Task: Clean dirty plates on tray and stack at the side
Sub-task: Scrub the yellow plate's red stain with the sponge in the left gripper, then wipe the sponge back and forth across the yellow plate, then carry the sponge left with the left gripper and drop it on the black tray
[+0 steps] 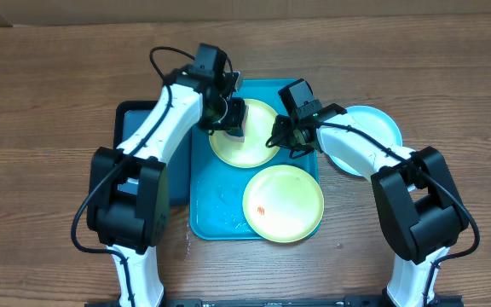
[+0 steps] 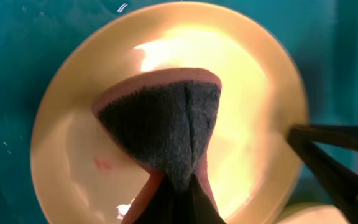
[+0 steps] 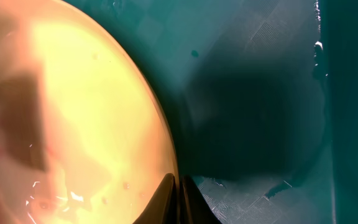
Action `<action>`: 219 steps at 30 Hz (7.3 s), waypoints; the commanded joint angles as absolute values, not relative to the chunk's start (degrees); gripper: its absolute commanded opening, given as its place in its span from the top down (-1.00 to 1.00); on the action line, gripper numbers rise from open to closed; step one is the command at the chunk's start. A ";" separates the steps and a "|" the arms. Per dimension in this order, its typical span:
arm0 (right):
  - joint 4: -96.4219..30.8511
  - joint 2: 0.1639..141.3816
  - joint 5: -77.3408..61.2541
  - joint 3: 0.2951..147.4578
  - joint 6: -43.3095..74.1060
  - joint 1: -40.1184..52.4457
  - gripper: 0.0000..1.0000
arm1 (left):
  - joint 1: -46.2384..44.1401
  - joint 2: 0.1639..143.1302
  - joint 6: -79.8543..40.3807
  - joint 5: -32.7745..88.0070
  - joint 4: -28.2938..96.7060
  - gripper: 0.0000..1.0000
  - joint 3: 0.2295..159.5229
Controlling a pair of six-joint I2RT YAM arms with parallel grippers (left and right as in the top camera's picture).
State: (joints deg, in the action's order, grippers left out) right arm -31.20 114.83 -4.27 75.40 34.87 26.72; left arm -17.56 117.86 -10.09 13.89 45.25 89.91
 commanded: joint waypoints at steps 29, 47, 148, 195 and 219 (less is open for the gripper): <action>-30.96 115.22 -4.82 74.94 34.30 27.05 0.92 | -13.34 118.39 -17.74 37.21 30.24 0.92 79.11; -30.89 115.22 -4.82 74.94 34.30 27.05 0.92 | -12.95 117.27 -15.97 8.93 44.56 0.92 84.75; -30.06 115.22 -5.06 74.91 34.09 27.92 0.92 | -16.01 129.99 -11.07 20.14 49.52 0.92 92.95; -30.04 115.22 -5.02 74.91 34.09 27.90 0.92 | -0.38 113.12 -6.46 -4.62 62.41 0.03 81.54; -27.16 115.22 -1.02 74.46 34.15 27.92 0.53 | 9.91 95.04 -9.91 16.49 69.23 -0.32 102.28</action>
